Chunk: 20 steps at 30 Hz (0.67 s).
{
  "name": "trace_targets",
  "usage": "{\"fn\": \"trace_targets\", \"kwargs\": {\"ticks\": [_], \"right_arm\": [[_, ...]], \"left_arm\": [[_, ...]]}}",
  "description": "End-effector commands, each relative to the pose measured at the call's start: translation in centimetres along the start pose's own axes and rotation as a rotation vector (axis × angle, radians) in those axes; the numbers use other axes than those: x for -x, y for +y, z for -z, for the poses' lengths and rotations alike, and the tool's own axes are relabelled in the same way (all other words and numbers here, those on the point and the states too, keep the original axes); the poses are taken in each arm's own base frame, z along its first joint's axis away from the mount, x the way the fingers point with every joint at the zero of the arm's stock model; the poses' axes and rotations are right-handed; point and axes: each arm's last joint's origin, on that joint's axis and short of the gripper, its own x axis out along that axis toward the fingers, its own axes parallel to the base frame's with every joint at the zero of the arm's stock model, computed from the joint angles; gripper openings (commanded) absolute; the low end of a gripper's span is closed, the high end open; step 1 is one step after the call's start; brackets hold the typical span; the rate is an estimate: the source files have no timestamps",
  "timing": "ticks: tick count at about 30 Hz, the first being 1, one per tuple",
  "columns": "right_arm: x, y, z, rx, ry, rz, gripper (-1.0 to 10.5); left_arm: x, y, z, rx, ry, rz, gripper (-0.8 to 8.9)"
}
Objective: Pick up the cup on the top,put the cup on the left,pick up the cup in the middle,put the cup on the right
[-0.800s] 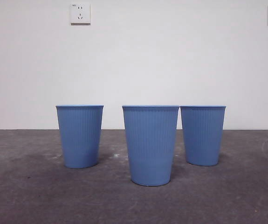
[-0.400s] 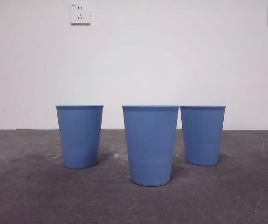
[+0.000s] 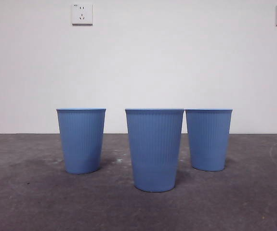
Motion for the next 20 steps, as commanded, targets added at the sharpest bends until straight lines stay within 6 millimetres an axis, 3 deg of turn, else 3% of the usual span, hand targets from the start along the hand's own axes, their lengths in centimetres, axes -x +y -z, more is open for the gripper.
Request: {"fn": "trace_targets", "kwargs": {"ticks": [1,9,20], "right_arm": [[-1.1,-1.2,3.5,0.017,-0.068,0.097,0.0],[-2.0,-2.7,11.8,0.019,-0.157,0.283,0.0],[-3.8,-3.1,19.0,-0.054,-0.172,0.342,0.0]], "left_arm": [[-0.1,0.0,0.4,0.004,0.010,-0.002,-0.03],[-0.1,0.0,0.4,0.004,0.010,-0.002,-0.03],[-0.1,0.0,0.4,0.004,0.010,-0.003,-0.03]]}}
